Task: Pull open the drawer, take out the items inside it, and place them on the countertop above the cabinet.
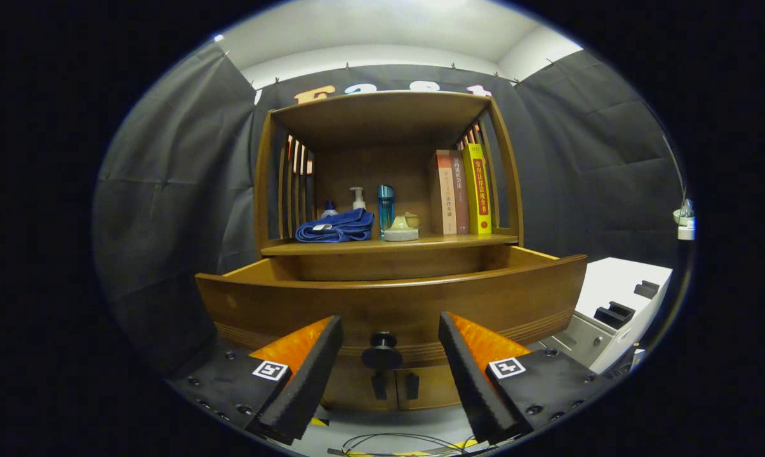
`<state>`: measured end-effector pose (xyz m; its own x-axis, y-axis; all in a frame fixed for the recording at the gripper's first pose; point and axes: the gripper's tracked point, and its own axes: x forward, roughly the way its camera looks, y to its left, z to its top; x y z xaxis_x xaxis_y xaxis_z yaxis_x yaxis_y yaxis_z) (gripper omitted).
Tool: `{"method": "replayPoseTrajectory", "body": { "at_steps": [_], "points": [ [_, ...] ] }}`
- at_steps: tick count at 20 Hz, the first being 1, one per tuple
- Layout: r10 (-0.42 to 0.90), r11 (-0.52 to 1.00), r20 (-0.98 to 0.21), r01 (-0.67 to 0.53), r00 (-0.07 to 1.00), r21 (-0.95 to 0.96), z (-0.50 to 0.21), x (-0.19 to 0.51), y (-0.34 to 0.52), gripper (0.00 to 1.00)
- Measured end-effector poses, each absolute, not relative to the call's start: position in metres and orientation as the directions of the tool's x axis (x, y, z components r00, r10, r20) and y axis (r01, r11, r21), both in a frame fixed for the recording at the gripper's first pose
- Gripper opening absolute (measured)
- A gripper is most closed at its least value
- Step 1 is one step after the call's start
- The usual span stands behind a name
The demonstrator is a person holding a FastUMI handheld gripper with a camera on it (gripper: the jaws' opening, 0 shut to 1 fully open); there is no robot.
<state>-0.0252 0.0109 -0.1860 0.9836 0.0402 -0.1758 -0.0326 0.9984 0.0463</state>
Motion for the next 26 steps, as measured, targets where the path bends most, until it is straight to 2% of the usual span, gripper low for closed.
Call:
{"method": "replayPoseTrajectory", "body": {
  "at_steps": [13, 16, 26],
  "points": [
    [0.048, 0.994, -0.272, -0.021, 0.961, 0.103, -0.237, 0.003, 0.019, 0.99],
    [0.027, 0.995, -0.252, 0.000, 0.967, 0.104, -0.233, 0.005, 0.014, 0.97],
    [0.008, 0.995, -0.288, 0.020, 0.958, 0.095, -0.241, 0.044, 0.018, 0.98]
  ]
}}
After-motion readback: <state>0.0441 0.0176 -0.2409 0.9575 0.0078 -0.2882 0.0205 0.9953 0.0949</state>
